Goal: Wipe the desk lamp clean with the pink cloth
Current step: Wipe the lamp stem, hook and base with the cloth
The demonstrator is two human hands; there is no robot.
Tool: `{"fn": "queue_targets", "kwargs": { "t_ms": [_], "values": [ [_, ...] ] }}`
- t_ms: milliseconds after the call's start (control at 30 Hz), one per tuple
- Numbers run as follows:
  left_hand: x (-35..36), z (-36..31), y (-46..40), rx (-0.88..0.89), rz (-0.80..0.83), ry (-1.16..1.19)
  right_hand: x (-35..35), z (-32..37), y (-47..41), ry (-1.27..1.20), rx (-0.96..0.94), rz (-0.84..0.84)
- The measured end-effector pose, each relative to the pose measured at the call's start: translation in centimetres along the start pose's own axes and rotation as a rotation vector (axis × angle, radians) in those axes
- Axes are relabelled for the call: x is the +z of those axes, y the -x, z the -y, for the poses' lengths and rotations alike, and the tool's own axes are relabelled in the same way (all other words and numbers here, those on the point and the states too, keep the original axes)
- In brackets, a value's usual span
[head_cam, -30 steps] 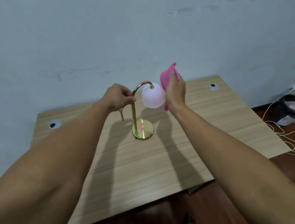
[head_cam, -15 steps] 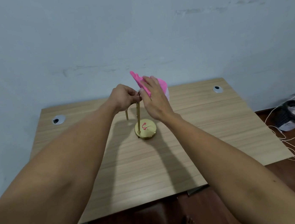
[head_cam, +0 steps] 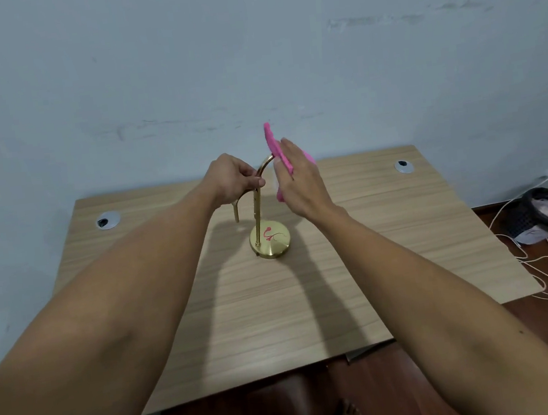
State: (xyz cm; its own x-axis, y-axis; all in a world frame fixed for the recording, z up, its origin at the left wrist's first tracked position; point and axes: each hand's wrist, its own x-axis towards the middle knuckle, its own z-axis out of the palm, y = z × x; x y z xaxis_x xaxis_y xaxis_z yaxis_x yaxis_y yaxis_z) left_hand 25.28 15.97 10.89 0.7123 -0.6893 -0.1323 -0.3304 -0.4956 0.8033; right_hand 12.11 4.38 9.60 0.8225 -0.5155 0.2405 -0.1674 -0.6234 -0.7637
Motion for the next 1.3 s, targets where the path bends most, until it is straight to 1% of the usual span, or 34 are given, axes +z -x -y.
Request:
{"fn": "queue_targets", "kwargs": {
  "t_ms": [33,67,100,133,167,267,300,400,433,533,567,600,667,700,733,800,833,867,967,1000,1067,1100,1133,1200,1233,1267,1300],
  "values": [
    [0.0,0.1,0.0,0.001,0.001,0.003,0.0,0.0,0.4,0.073,-0.049,0.031],
    [0.0,0.1,0.1,0.005,0.003,0.005,0.0,-0.1,0.9,0.162,-0.140,0.063],
    [0.0,0.2,0.1,0.008,0.005,0.010,-0.2,-0.4,1.2,0.225,-0.237,0.090],
    [0.0,0.2,0.2,0.011,0.007,0.014,-0.5,-0.7,1.3,0.253,-0.292,0.101],
    [0.1,0.3,0.2,0.012,0.006,0.023,-0.8,-1.0,1.2,0.259,-0.292,0.090],
    [0.1,0.2,0.2,-0.001,-0.004,0.031,-0.9,-0.4,0.5,0.218,-0.137,0.021],
    [0.1,0.2,0.2,-0.002,-0.002,0.026,-0.8,-0.3,0.6,0.251,-0.144,0.033],
    [0.0,0.1,0.2,0.010,0.018,0.010,-0.8,-1.4,1.3,0.365,-0.318,0.117],
    [0.1,0.2,0.1,0.012,0.017,0.010,-0.9,-1.8,1.2,0.364,-0.332,0.123],
    [0.0,0.3,0.1,0.004,0.002,0.019,-1.0,-0.9,0.7,0.284,-0.193,0.065],
    [0.0,0.3,0.0,0.004,0.007,0.016,-0.8,-0.7,0.7,0.291,-0.182,0.052],
    [0.0,0.3,-0.1,0.007,0.014,0.010,-0.6,-0.7,0.8,0.318,-0.213,0.061],
    [-0.1,0.3,0.1,0.018,0.023,-0.002,-0.4,-1.2,1.3,0.383,-0.343,0.115],
    [0.0,0.3,0.1,0.019,0.019,0.003,-0.4,-1.7,1.3,0.381,-0.374,0.120],
    [0.0,0.4,0.0,0.019,0.013,0.010,-0.5,-1.7,1.3,0.344,-0.346,0.102],
    [0.2,0.6,-0.2,0.011,-0.006,0.025,-0.6,-1.2,1.1,0.241,-0.183,0.002],
    [0.2,0.6,-0.2,0.007,-0.009,0.028,-0.5,-0.9,1.0,0.220,-0.137,-0.024],
    [0.1,0.6,-0.2,0.004,-0.006,0.029,-0.4,-0.8,1.0,0.238,-0.145,-0.018],
    [0.0,0.5,-0.2,0.021,0.020,0.024,-0.2,-1.6,1.7,0.332,-0.353,0.078],
    [0.0,0.6,-0.2,0.025,0.020,0.021,-0.3,-1.7,1.7,0.316,-0.342,0.066],
    [0.0,0.7,-0.3,0.020,0.005,0.017,-0.5,-1.4,1.3,0.251,-0.214,-0.034],
    [0.0,0.7,-0.3,0.017,0.005,0.011,-0.5,-1.1,1.3,0.243,-0.185,-0.060],
    [0.0,0.6,-0.2,0.016,0.015,0.004,-0.4,-1.2,1.3,0.269,-0.212,-0.051],
    [0.0,0.5,-0.2,0.019,0.035,-0.002,-0.4,-1.8,1.6,0.352,-0.352,0.044],
    [0.0,0.4,-0.3,0.019,0.037,-0.004,-0.5,-2.2,1.4,0.368,-0.394,0.062],
    [-0.1,0.3,-0.2,0.017,0.034,-0.006,-0.6,-2.3,1.1,0.347,-0.383,0.040],
    [-0.1,0.3,-0.2,0.015,0.029,-0.007,-0.7,-1.9,1.0,0.304,-0.326,-0.007]
  ]
}}
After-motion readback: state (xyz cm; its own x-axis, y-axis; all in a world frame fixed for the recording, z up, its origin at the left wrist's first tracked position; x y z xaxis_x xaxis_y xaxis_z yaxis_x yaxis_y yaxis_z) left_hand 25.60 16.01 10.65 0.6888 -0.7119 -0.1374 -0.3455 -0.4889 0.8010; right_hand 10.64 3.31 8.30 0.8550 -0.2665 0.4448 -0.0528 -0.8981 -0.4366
